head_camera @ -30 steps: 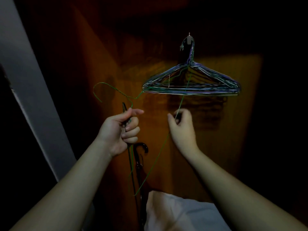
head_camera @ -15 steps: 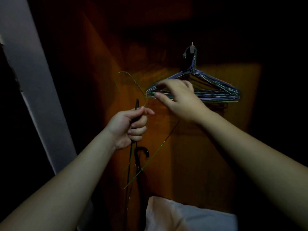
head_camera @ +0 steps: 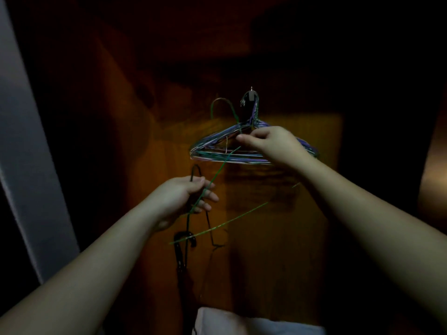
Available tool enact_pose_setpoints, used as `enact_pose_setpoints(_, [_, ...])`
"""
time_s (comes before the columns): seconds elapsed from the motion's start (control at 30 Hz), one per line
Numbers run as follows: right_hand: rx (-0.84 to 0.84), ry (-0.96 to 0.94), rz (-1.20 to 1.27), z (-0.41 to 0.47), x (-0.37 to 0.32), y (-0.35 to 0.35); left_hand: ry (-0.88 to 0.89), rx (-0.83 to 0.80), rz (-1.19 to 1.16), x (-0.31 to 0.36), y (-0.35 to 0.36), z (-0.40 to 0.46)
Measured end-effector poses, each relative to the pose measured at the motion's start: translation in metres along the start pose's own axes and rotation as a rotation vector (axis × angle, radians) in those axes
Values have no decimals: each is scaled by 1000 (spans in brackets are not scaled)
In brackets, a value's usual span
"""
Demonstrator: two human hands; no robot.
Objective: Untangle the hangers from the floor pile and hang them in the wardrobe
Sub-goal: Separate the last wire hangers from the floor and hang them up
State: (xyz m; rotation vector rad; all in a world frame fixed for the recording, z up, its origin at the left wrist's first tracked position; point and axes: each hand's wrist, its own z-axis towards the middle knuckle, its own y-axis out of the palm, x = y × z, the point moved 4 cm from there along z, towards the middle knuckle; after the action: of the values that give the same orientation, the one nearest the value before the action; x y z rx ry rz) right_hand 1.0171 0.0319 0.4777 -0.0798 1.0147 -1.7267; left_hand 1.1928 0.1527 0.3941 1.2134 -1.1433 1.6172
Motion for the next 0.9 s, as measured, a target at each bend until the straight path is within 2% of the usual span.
enact_pose_setpoints(0.1, [80, 83, 40, 10, 28, -23, -9, 94, 19, -3, -11, 6])
enact_pose_setpoints(0.2, [130, 130, 21, 24, 51, -34, -25, 102, -74, -3, -13, 11])
enact_pose_setpoints(0.37, [207, 184, -24, 47, 71, -41, 63, 172, -52, 5, -8, 24])
enact_pose_setpoints(0.5, [218, 183, -59, 68, 79, -42, 126, 262, -2, 9, -5, 39])
enact_pose_setpoints(0.67, [236, 185, -70, 102, 86, -42, 190, 363, -117, 19, -9, 62])
enact_pose_setpoints(0.9, [175, 198, -88, 122, 94, -19, 144, 433, -211, 3, -15, 80])
